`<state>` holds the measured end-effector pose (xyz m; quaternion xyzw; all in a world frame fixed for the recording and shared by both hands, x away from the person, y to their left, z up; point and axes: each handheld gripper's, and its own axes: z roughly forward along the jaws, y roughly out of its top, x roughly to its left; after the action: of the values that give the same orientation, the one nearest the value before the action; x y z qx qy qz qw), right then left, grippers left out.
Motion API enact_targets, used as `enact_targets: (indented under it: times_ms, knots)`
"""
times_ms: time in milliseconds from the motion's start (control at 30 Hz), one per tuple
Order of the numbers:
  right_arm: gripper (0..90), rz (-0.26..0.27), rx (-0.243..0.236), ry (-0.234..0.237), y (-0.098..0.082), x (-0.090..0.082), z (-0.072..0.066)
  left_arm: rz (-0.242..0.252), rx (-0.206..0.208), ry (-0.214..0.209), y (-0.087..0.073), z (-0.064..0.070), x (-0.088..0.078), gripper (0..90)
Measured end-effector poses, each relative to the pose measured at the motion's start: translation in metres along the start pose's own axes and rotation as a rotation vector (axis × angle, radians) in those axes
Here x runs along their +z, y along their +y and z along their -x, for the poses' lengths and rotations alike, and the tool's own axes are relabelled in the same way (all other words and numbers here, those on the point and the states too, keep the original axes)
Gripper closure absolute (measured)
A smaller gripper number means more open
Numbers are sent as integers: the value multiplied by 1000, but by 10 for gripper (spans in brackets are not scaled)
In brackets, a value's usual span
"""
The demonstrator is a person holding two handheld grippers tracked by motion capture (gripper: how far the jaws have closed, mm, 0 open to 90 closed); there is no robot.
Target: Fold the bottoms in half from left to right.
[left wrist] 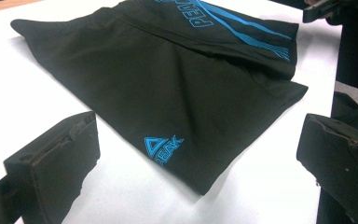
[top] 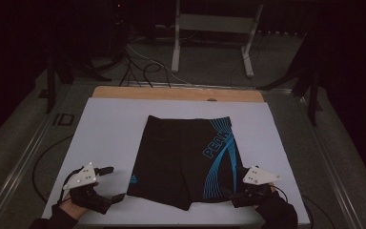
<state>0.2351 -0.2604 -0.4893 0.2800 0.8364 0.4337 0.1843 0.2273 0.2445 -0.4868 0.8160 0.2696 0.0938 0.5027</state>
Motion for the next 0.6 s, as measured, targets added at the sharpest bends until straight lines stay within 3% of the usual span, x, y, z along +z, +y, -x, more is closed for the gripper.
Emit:
enact_targets:
  times_ms: [300,600]
  knots:
    - [92,-15,1,8,0,0,-1,-8,-7,-9,-1,-1,3,0]
    - [91,-25,-6,16,1,-1,-2,-15,10,-30,0,1,5,0]
